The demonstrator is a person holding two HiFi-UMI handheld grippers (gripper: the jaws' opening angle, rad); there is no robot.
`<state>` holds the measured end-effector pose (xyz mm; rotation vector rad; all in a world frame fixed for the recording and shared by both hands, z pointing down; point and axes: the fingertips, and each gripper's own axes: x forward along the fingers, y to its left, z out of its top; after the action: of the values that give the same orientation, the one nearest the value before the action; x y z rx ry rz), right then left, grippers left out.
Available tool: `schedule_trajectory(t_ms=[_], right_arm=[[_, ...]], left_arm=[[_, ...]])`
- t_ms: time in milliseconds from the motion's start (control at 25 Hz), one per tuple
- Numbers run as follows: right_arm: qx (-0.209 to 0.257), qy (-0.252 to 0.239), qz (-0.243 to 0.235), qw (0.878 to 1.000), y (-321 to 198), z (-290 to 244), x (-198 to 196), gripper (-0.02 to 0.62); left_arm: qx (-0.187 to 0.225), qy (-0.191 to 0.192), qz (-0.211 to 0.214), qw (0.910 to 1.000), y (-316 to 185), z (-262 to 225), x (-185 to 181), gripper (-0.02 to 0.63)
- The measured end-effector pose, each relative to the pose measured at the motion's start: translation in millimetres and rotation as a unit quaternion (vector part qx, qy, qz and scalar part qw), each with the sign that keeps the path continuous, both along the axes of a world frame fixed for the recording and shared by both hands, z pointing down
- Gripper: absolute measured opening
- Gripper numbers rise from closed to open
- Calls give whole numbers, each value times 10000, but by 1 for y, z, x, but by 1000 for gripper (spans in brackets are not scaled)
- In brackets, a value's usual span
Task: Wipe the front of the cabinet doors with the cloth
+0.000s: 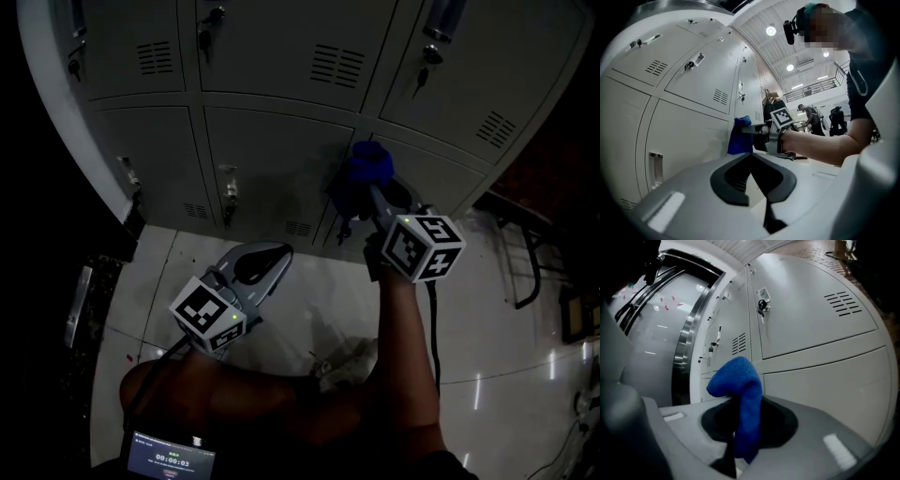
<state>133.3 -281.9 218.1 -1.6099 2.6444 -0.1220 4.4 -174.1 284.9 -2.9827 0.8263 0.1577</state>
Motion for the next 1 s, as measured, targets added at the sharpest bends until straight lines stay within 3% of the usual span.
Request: schedule_trajectory(t_ms=[360, 1000], right_arm=[[11, 95, 427, 9990, -28, -1, 32, 74], [19, -14, 1365, 9906, -9, 0, 136, 74]], left_arm=[[-87, 9, 51, 9999, -4, 7, 1, 6], [-163, -157, 165, 9996, 7, 20, 8, 6]])
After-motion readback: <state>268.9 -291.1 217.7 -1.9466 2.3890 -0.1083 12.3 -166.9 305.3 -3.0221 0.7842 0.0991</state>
